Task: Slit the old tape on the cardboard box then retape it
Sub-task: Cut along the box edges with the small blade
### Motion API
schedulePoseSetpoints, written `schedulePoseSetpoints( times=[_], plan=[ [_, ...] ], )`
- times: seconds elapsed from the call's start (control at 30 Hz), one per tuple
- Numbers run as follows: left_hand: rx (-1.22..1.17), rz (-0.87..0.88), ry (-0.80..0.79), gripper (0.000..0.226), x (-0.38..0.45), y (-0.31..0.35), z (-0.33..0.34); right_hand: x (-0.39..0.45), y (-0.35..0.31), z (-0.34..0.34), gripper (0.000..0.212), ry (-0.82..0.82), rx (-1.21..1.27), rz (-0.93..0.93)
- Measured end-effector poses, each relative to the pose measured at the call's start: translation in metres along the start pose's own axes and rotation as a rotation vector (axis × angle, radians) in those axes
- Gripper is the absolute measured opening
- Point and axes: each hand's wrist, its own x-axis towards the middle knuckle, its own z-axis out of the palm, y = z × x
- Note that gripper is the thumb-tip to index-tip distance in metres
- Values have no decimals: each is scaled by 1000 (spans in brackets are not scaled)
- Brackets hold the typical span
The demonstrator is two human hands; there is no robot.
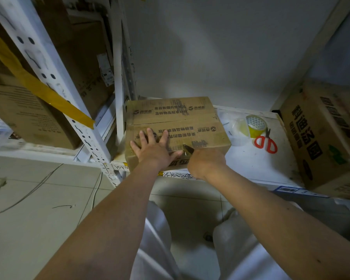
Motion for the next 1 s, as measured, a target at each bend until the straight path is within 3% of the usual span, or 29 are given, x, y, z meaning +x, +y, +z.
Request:
schedulePoseSetpoints(
  times=[0.17, 0.47, 0.63, 0.7, 0.83, 1.0],
  plan=[
    [1, 7, -5, 91, -1, 0, 0, -10, 9, 28, 32, 166, 264, -49],
    [-5, 7, -11, 93, -3, 1, -3, 33, 26, -11, 30, 430, 347, -16],
    [-28, -54, 10, 109, -1, 31, -12, 63, 85, -20, 35, 397, 304, 115],
    [-34, -4, 29, 112, 4, 52, -8, 72, 108, -23, 34, 376, 313, 182],
    [-53, 152, 50, 99, 12, 88, 2, 91, 143, -22, 41, 288, 271, 248],
    [-1, 207, 50, 91, 23, 109, 4, 121, 165, -15, 42, 182, 214, 277]
  ],
)
